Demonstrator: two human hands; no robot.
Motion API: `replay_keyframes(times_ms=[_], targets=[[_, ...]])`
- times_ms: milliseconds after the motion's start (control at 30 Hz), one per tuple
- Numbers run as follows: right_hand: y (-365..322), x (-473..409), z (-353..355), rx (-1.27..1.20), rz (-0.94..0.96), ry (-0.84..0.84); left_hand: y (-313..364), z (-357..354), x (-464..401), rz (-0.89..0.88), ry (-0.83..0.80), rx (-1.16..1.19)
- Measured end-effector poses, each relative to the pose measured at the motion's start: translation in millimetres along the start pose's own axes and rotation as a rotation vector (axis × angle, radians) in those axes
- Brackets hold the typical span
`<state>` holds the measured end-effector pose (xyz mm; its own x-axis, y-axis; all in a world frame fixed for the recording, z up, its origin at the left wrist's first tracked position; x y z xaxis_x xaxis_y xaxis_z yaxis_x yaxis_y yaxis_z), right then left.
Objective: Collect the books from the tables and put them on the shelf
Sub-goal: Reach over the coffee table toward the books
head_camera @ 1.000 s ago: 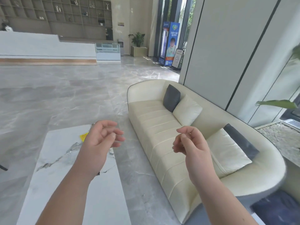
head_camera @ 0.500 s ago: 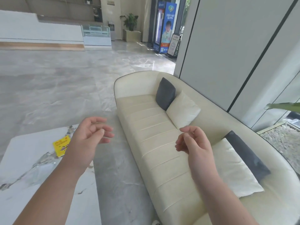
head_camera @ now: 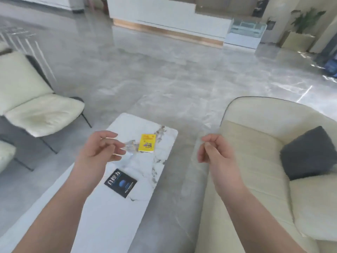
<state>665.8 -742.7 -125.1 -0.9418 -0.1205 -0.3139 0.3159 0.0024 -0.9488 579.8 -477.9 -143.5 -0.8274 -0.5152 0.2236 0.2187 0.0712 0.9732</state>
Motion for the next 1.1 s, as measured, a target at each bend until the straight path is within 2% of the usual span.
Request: replay_keyframes(times_ms=[133, 233, 433, 600, 700, 867, 1000, 1100], targets=[[54.9, -57.5, -76.0, -0.073, -0.068, -0.242, -35.6, 56.8, -28.4, 0.113, 0.272, 0.059], [97.5, -90.2, -135.7, -0.064, -0.120, -0.400, -65.3, 83.5, -55.2, 0.193, 0.407, 0.089], [175.1, -139.7, -237.0, -0.020, -0.296, -0.612, -90.8, 109.2, -139.9, 0.316, 0.538, 0.147], [247.9, -174.5, -287.6, 0.150, -0.399, -0.792, -124.4, 100.3, -203.9, 0.426, 0.607, 0.221], [319.9, -185.3, -308.1, 0.272, -0.464, -0.911, -186.8, 83.1, -248.0, 0.546, 0.676, 0.295], [488.5, -167.9, -340.2, 0.419, -0.511, -1.117, -326.0, 49.4, -317.0, 0.709, 0.844, 0.350], [629.2, -138.7, -366.0, 0.530, -0.468, -1.289, -457.3, 25.7, -357.5, 0.825, 0.995, 0.373], [696.5, -116.5, -369.3, 0.636, -0.449, -1.356, -522.9, 2.2, -366.7, 0.978, 0.976, 0.372]])
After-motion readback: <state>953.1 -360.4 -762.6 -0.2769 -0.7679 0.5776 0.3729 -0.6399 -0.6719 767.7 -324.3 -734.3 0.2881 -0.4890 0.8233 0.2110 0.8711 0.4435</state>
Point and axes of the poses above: each hand's wrist, its own x-axis away from the middle knuckle, its own z-axis out of the back of the hand, y = z × x, the point moved 1 cm from there along -x, towards the middle knuckle, and after that the axes turned 15 degrees about z, right-handed, at the moved point
